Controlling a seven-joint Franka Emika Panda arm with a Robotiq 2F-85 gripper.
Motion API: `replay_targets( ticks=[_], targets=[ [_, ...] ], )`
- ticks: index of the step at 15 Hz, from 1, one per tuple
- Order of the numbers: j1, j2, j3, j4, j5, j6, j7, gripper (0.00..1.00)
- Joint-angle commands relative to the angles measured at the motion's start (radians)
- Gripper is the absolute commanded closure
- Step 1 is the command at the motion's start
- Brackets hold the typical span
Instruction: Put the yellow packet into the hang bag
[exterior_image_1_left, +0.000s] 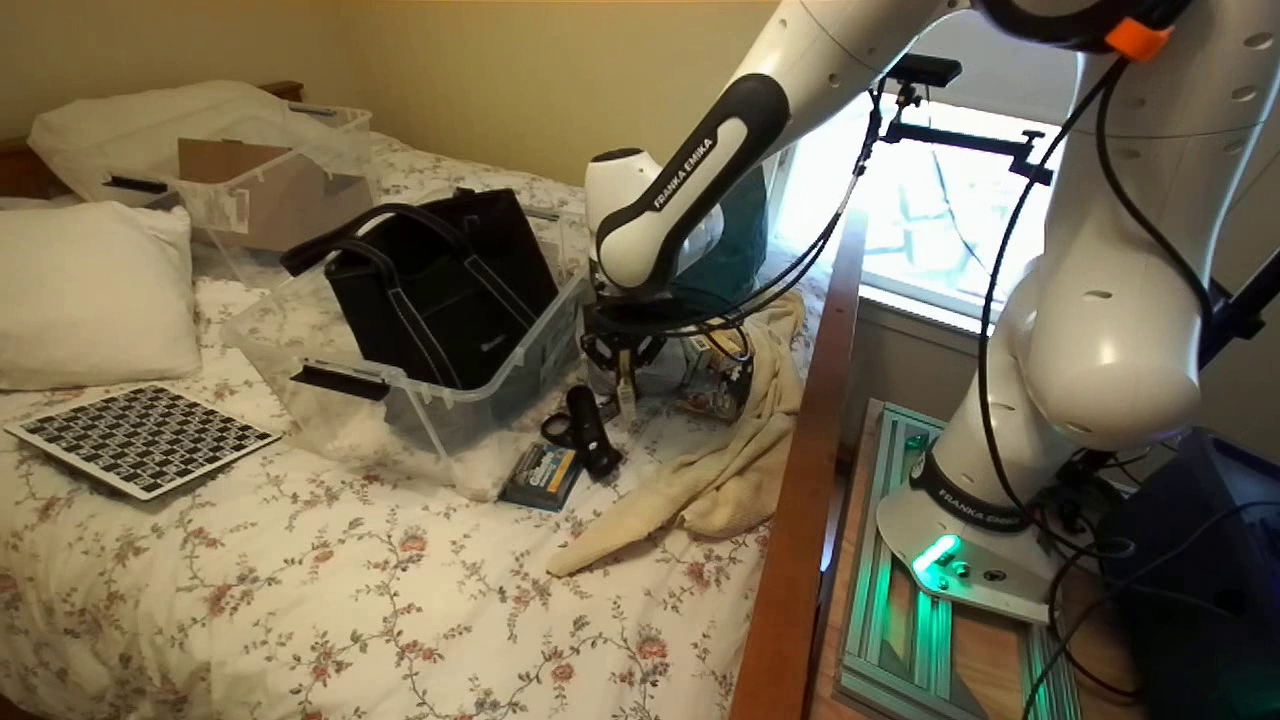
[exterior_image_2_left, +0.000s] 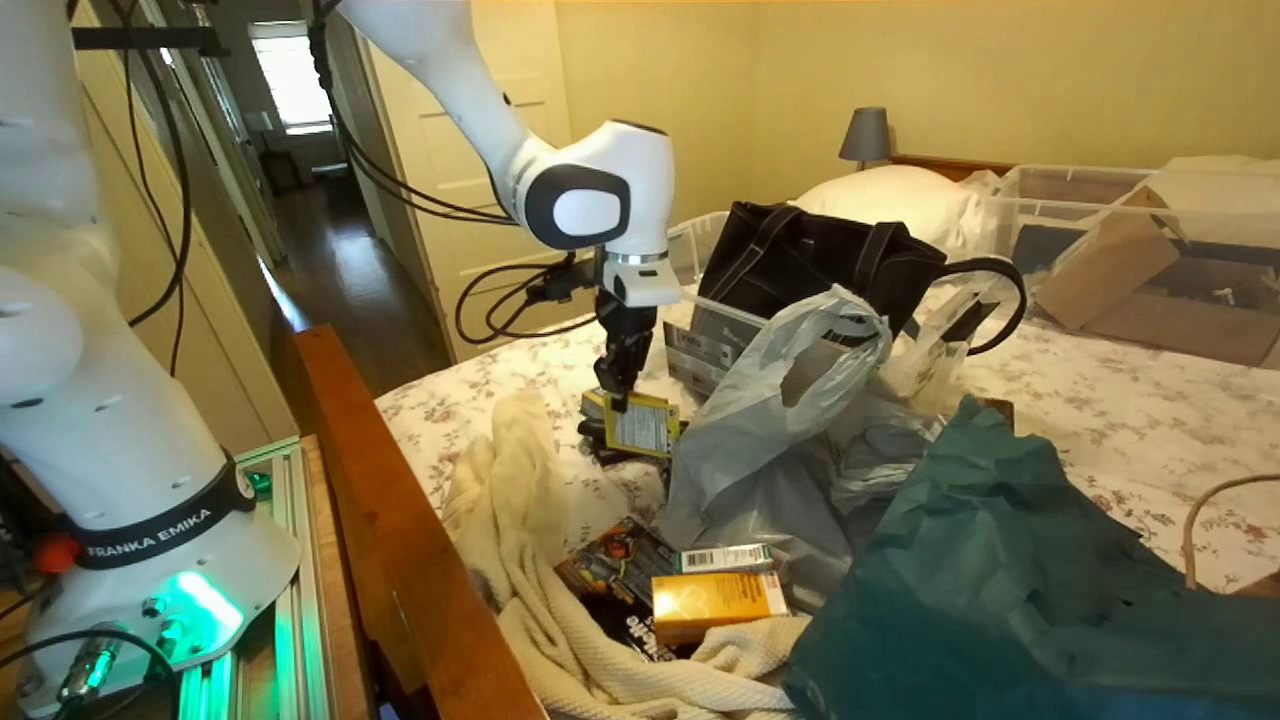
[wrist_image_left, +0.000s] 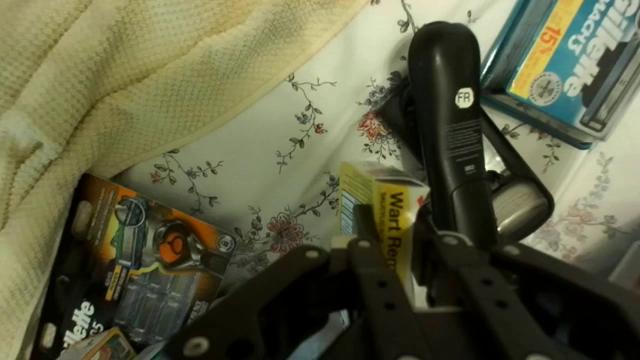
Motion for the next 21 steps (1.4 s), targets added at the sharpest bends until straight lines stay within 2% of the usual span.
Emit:
replay_targets(
  ticks=[1,6,11,16,21],
  targets=[
    [0.025,-0.139,-0.010,-0.058,-0.111,-0.087,0.093,0.95],
    [-0.007,-0.277,0.027,-0.081,-0.201,-0.185,0.144,0.95],
    [-0.038,-0.383,0.072,-0.091,-0.251,-0.190,0.147,0.95],
    [-0.065,-0.444,0.113,-0.061,-0.249,-0.182,0.087,0.95],
    [-0.086,-0.420,0.115,0.030,-0.203,-0.153,-0.031,0.95]
  ],
)
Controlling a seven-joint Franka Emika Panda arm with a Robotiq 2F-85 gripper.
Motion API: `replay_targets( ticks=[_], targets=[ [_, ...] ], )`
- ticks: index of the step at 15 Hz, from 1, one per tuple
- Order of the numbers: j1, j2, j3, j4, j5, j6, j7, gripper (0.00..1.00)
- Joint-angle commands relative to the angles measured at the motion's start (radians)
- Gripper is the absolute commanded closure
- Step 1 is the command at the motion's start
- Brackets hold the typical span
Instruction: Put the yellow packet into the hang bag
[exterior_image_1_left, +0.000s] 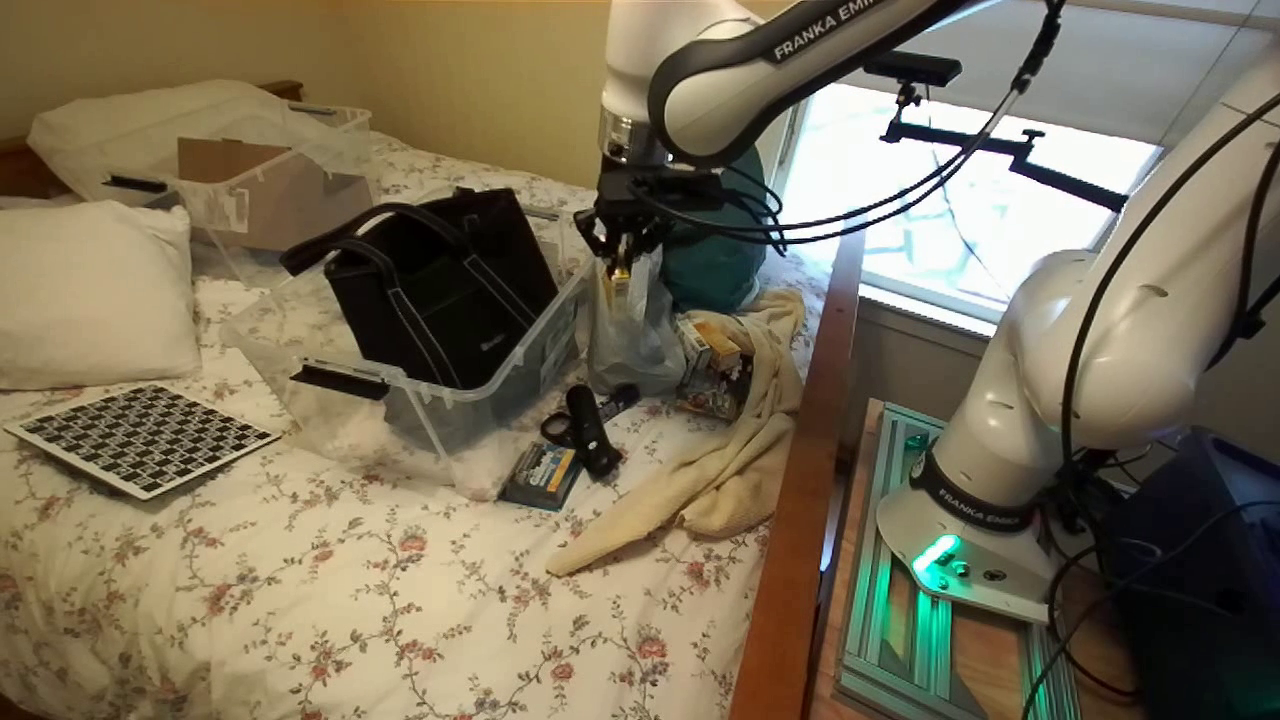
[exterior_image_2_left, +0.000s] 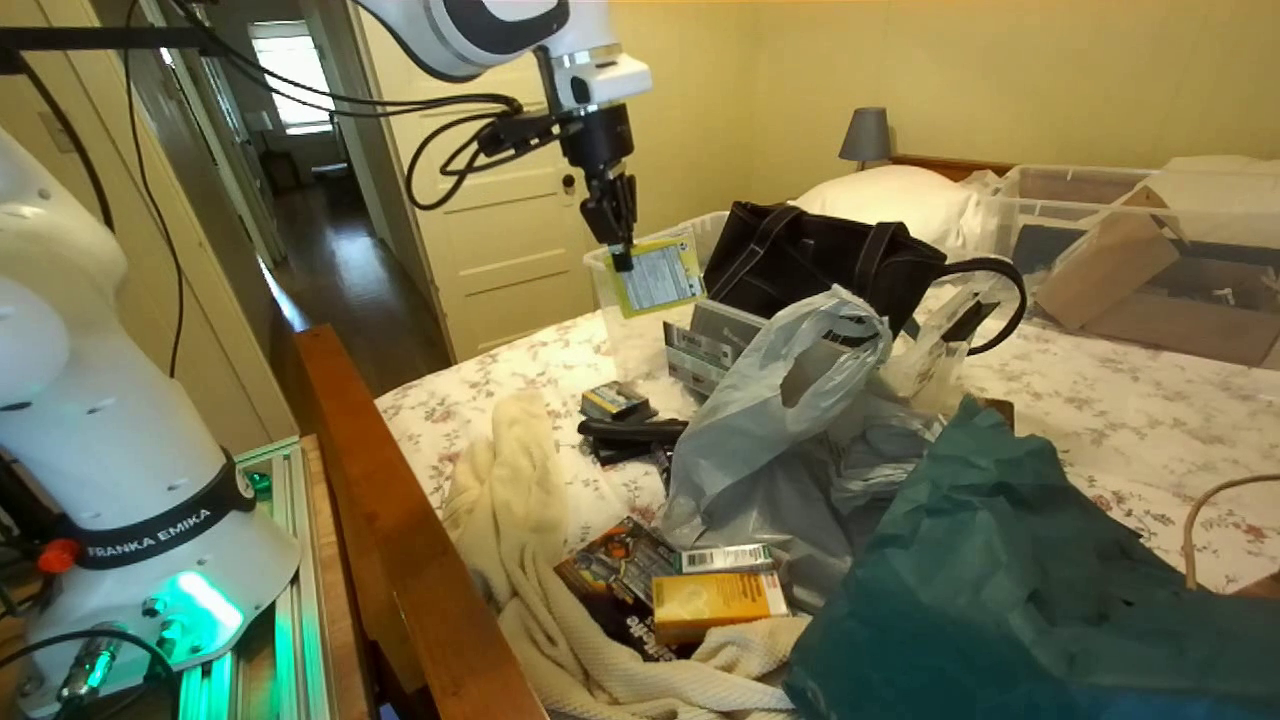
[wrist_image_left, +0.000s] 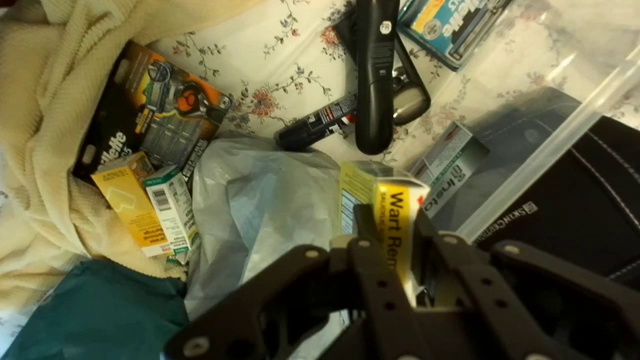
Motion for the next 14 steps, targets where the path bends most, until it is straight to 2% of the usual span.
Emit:
replay_targets(
  ticks=[1,6,12,13,14],
  targets=[
    [-0.032,0.035,0.008,0.081,0.033,0.027,-0.096,0.95],
    [-0.054,0.149,-0.002,0.246,0.067,0.035,-0.181,0.95],
    [-0.047,0.312,-0.006,0.450,0.192,-0.019,-0.355,0.95],
    [-0.041,0.242,-0.015,0.355,0.143,0.024,-0.298,0.81],
    [-0.039,0.266,-0.017,0.382,0.157,0.019,-0.317,0.81]
  ],
)
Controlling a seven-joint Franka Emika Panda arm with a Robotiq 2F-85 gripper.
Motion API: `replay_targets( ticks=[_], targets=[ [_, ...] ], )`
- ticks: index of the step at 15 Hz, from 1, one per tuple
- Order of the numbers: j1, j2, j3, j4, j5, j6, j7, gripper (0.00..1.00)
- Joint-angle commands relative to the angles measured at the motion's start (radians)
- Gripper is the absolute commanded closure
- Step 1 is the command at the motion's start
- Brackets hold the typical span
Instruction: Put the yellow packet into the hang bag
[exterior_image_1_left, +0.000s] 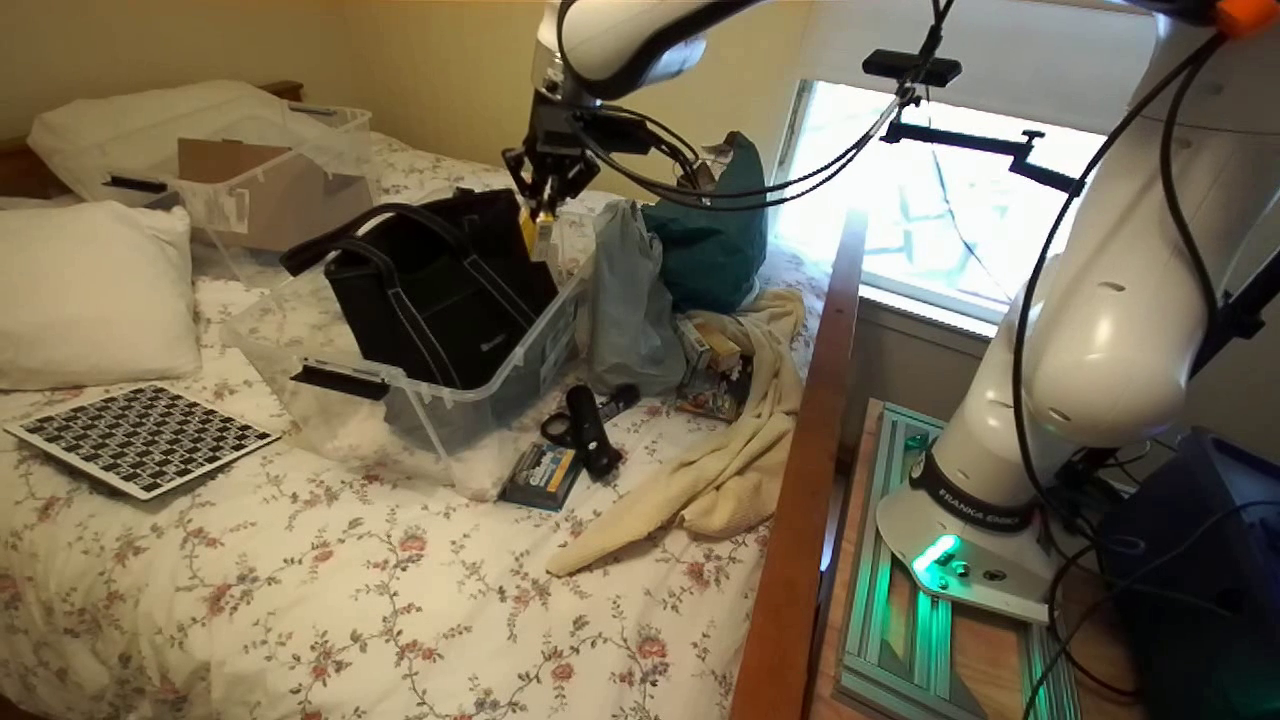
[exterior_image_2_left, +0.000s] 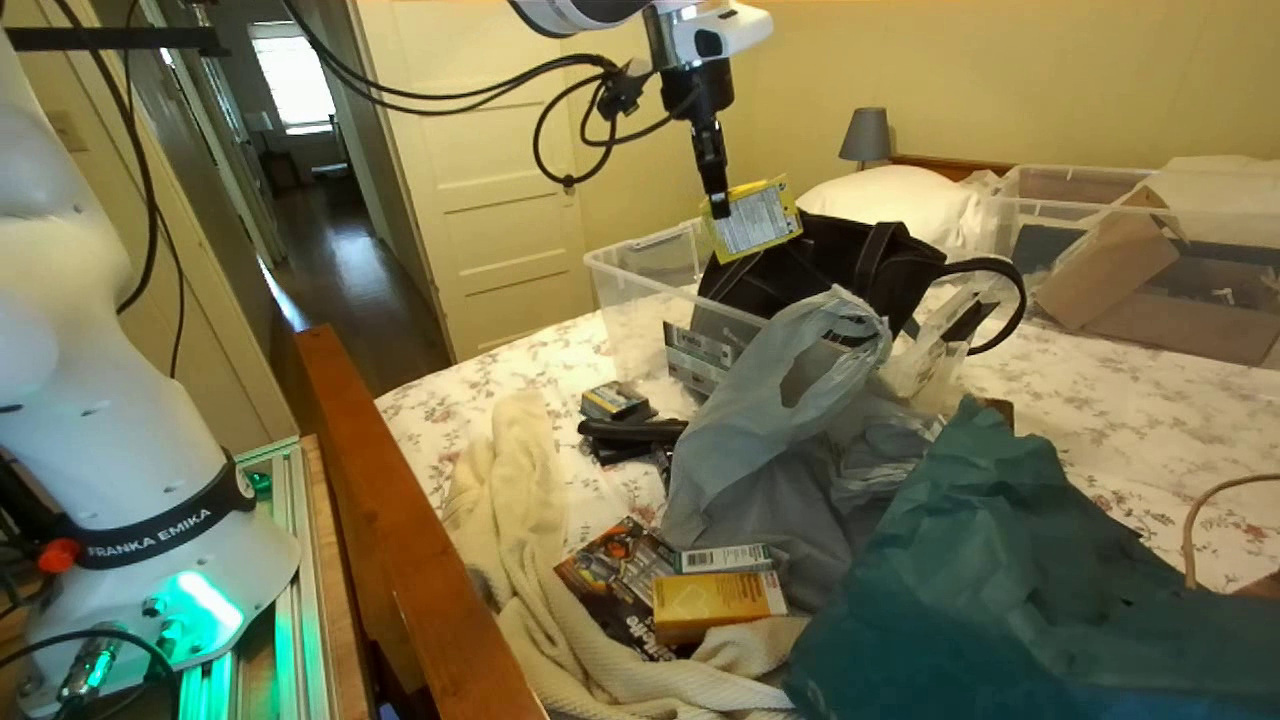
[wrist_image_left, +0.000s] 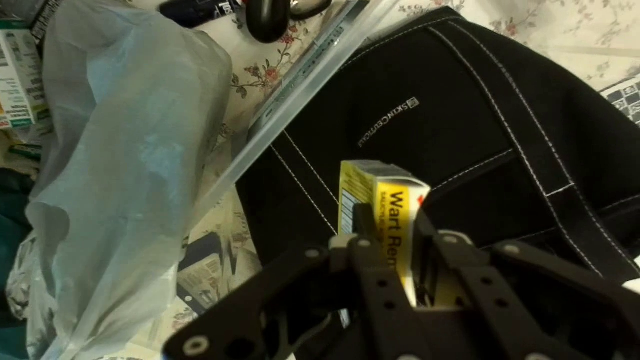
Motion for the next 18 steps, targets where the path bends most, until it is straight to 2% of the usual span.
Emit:
replay_targets(
  ticks=[1,7,8,14,18],
  targets=[
    [0.009,0.017,-0.010,0.021,0.006,-0.006,-0.010,0.81],
    [0.010,0.036,-0.011,0.045,0.007,-0.014,-0.018,0.81],
    [0.010,0.036,-0.011,0.047,0.007,-0.016,-0.018,0.95],
    [0.022,0.118,-0.005,0.171,0.040,-0.046,0.046,0.95],
    [0.022,0.190,0.004,0.272,0.119,-0.113,0.031,0.95]
  ],
)
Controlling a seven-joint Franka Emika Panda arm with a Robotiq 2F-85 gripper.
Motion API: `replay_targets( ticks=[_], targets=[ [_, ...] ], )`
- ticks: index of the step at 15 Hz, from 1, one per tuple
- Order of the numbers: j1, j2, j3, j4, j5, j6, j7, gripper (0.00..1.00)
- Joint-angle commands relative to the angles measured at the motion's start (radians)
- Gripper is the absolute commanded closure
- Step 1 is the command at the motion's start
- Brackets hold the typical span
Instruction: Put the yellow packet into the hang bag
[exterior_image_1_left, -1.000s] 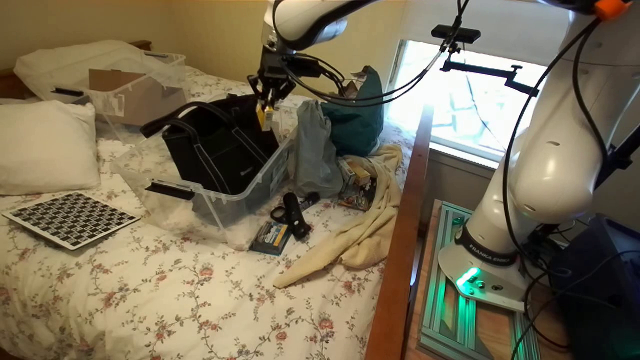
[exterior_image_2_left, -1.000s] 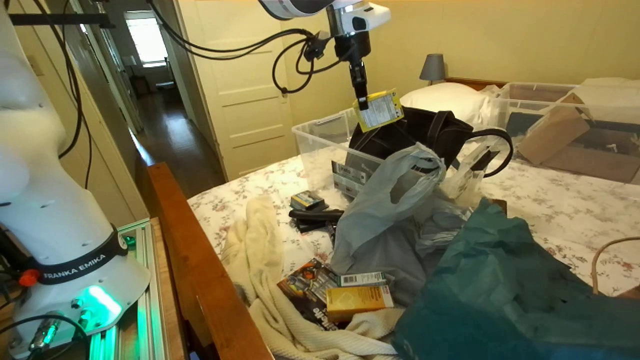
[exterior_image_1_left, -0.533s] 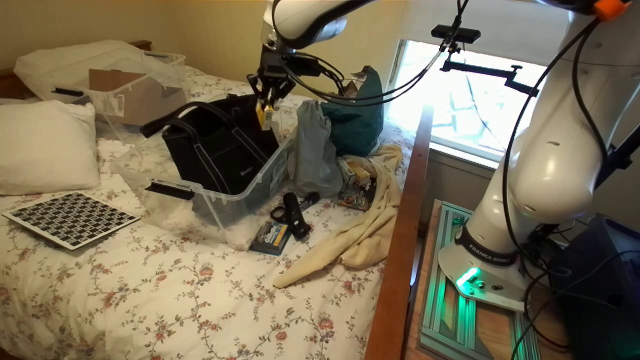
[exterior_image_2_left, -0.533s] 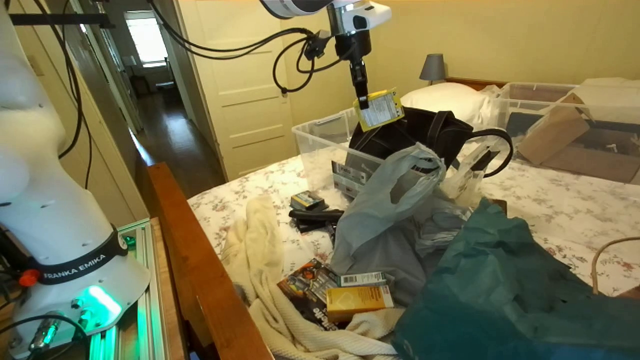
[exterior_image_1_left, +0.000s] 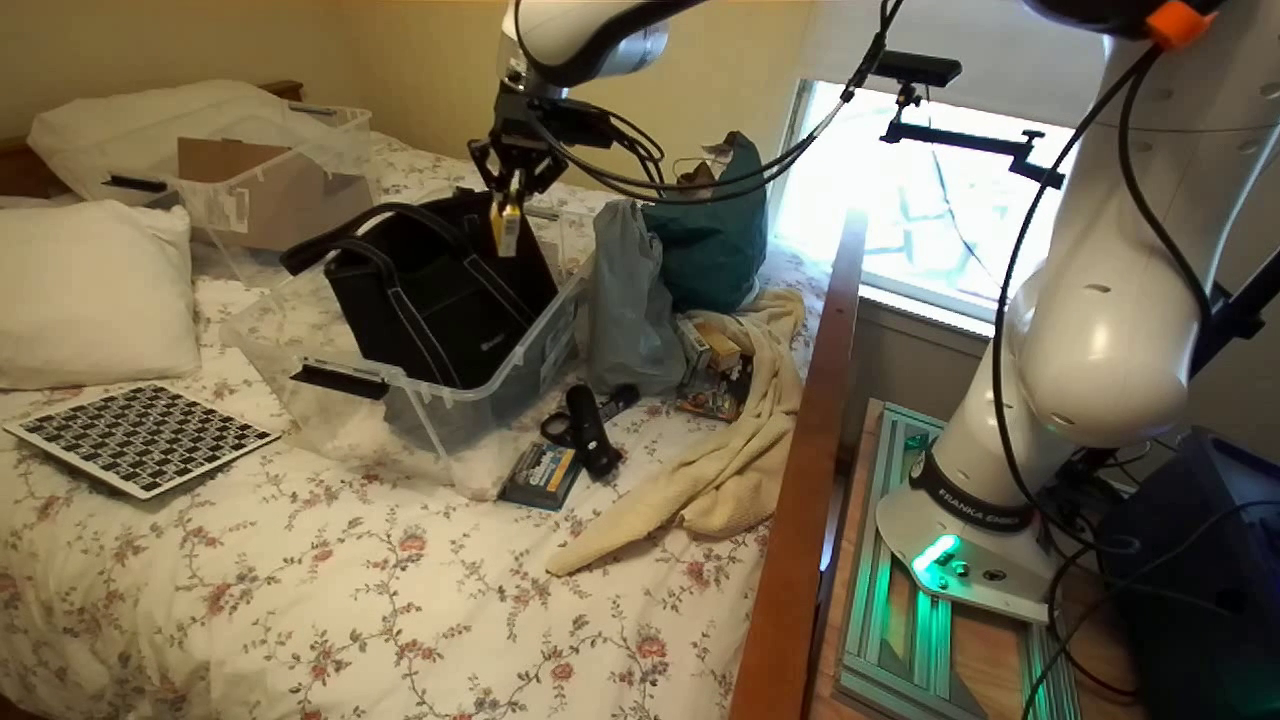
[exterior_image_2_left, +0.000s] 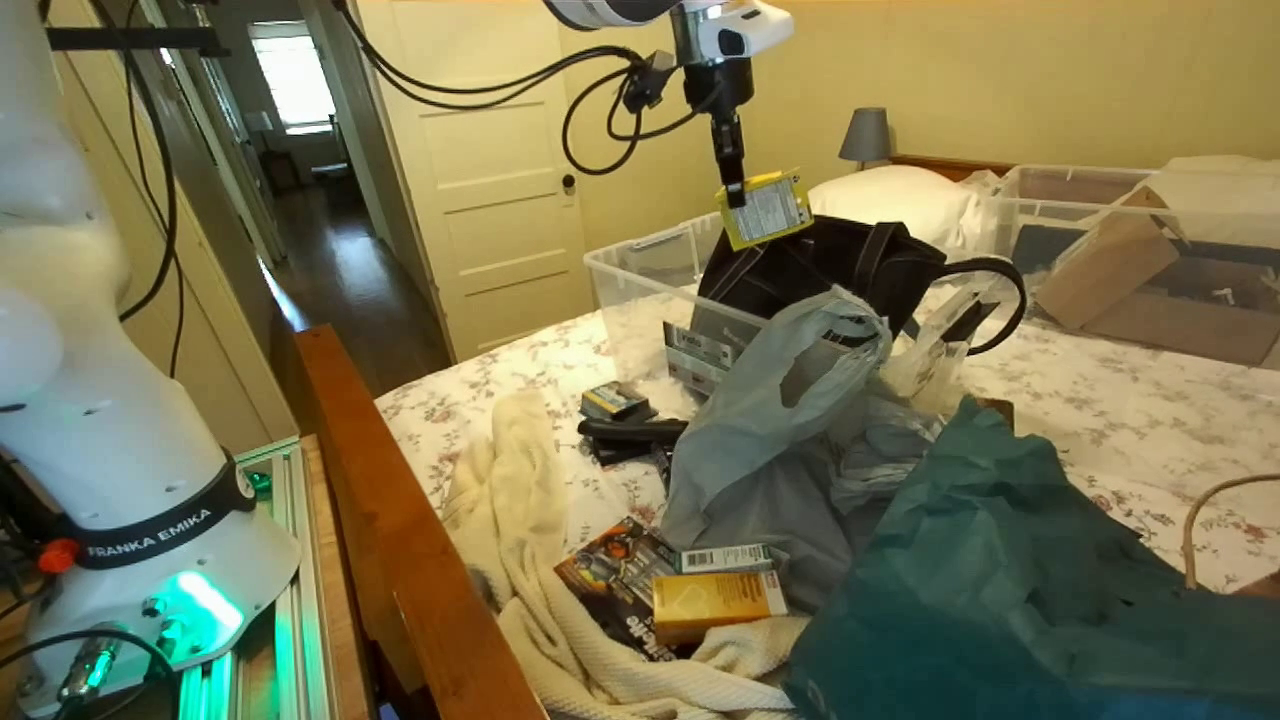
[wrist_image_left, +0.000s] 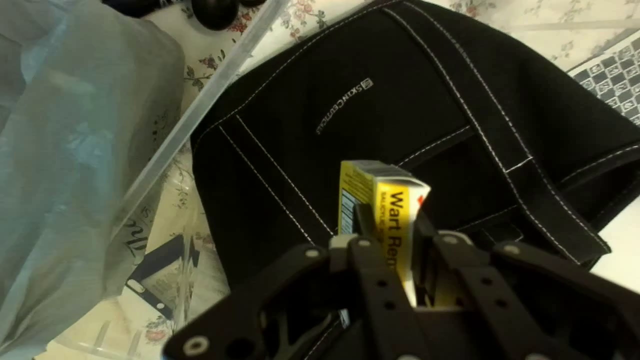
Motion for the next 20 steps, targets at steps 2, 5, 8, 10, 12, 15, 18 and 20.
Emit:
replay_targets(
  ticks=[2,5,8,10,12,15,18,20],
  targets=[
    [0.006,0.113,0.004,0.163,0.100,-0.117,0.006,0.95],
    [0.023,0.168,-0.012,0.234,0.093,-0.124,0.088,0.95],
    [0.038,0.225,-0.027,0.299,0.084,-0.099,0.214,0.95],
    [0.042,0.260,-0.031,0.346,0.087,-0.117,0.280,0.95],
    [0.042,0.298,-0.032,0.388,0.091,-0.125,0.333,0.95],
    [0.030,0.349,-0.023,0.438,0.106,-0.124,0.362,0.95],
    [0.019,0.397,-0.015,0.482,0.127,-0.116,0.375,0.95],
    [0.016,0.424,-0.014,0.507,0.141,-0.114,0.380,0.95]
  ],
)
